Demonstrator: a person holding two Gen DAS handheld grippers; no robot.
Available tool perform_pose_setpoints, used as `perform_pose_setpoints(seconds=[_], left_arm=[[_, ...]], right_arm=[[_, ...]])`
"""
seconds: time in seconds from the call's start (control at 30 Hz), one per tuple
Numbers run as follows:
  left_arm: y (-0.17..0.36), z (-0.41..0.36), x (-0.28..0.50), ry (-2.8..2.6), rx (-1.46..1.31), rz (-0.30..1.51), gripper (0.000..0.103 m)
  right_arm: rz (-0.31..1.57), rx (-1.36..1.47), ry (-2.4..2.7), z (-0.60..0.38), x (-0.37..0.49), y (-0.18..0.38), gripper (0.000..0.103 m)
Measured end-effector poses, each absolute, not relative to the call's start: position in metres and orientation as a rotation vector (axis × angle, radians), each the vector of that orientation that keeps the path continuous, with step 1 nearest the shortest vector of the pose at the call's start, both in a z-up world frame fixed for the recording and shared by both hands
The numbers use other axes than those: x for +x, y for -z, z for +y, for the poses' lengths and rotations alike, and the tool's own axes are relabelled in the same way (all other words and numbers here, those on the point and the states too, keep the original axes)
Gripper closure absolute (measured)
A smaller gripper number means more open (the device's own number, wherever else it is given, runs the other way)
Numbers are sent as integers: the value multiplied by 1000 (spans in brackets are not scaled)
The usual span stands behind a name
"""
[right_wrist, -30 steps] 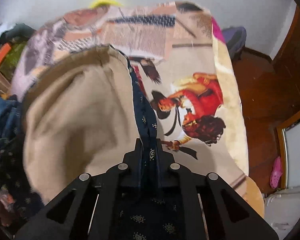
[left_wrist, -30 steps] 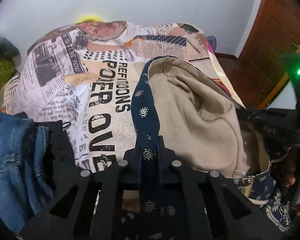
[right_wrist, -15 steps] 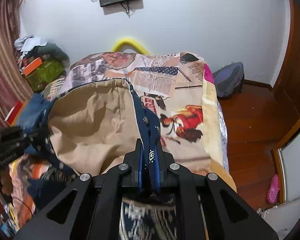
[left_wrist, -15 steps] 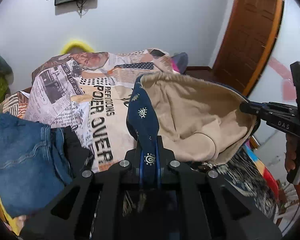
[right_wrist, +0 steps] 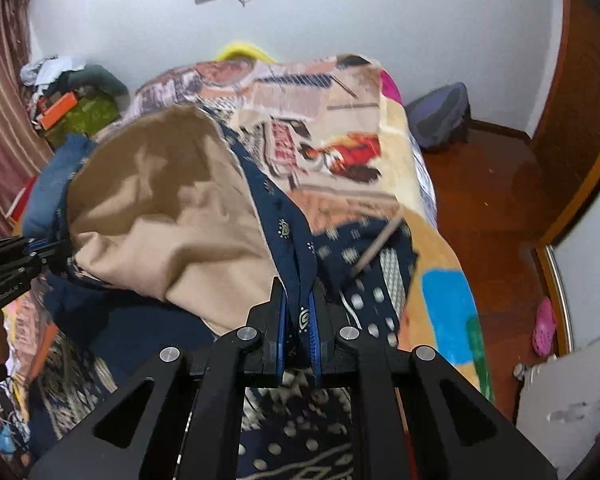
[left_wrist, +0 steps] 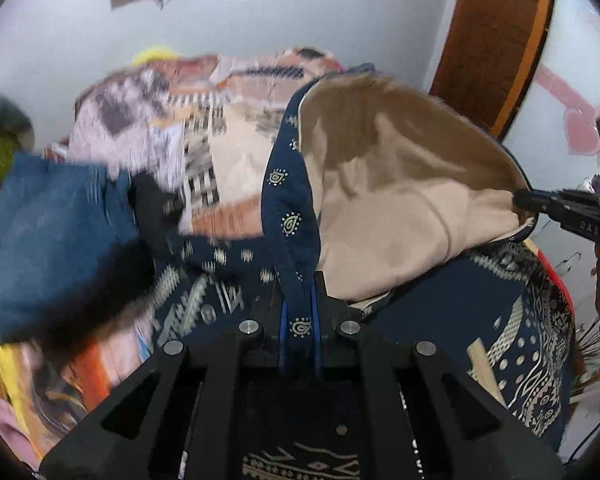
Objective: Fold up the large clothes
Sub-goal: 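Grasp the hood edge with both grippers and lift it, then fold the held hood down onto the hoodie body with both grippers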
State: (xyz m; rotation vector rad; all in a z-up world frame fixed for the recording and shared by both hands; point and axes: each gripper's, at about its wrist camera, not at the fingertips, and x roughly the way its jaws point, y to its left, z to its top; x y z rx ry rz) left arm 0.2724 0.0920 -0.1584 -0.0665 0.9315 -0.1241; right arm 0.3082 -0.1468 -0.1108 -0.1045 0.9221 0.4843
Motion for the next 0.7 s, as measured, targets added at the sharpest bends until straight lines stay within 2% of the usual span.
perform_pose_setpoints(seconds=[0.23,0.37,0.47,0.53,0.6,0.67,0.7], left_arm=[[209,99,269,99,-115,1039,93],[207,95,266,97,-81,1028,91],[198,89,265,95,-16,1017,78],[190,88,265,91,12,997,55],[181,89,265,89,19,970,49],[172,90,268,96,15,955,49],[167,91,271,99,9,949,49]], right_arm=[[991,-113,-448,-151,308,151,94],[956,-172,-446,-145,302,145,94],[942,-232,-452,-139,296,136,91],[939,-255,-450,-138,293,130,87],[926,-259,-452,-137,291,123,81],[901,-236,-466,-135,293,113,72],[888,-223,-475,-135,293,109,64]])
